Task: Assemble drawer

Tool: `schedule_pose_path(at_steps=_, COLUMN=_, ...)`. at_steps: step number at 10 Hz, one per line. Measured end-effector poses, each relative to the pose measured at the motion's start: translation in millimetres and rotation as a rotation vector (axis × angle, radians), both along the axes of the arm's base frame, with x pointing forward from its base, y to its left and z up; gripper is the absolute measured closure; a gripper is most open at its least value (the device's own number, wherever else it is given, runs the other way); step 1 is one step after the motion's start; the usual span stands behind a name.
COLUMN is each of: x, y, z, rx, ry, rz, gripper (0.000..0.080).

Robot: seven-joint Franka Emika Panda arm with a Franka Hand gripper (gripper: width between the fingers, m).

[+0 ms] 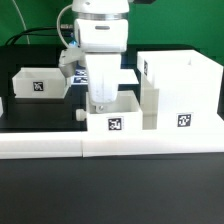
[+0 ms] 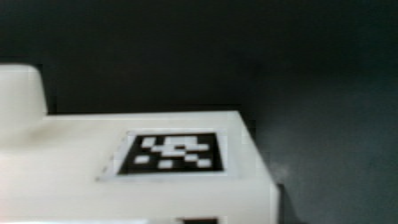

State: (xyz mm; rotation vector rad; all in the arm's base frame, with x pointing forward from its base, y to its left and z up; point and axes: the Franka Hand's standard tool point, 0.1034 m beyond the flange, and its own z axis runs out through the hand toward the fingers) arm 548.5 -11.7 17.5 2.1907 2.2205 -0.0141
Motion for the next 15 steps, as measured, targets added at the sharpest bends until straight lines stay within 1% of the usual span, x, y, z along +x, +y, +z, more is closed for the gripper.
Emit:
schedule_pose_path(at_steps=3, x=-0.4, y=-2.5, z=-0.3, rx=-0.001, ry=0.000, rz=-0.004, gripper=0.0755)
schedule_pose_path(at_steps=4, x=-0.6, y=-0.7, z=-0.9, rx=-0.001, ry=0.001, rz=-0.004, gripper=0.0755)
schedule_pose_path(at_steps=6, x=-0.5, y=8.1, z=-2.0, rx=-0.002, ry=0.002, rz=0.013, gripper=0.0755)
schedule_pose_path(at_steps=8, x=-1.1, y=11.8, z=-3.3, rx=-0.002, ry=0.005, rz=0.019, gripper=0.0755)
schedule_pose_path(at_steps=15, x=-3.5, y=11.1, z=-5.8, rx=-0.001, ry=0.007, rz=-0.006, gripper=0.0755)
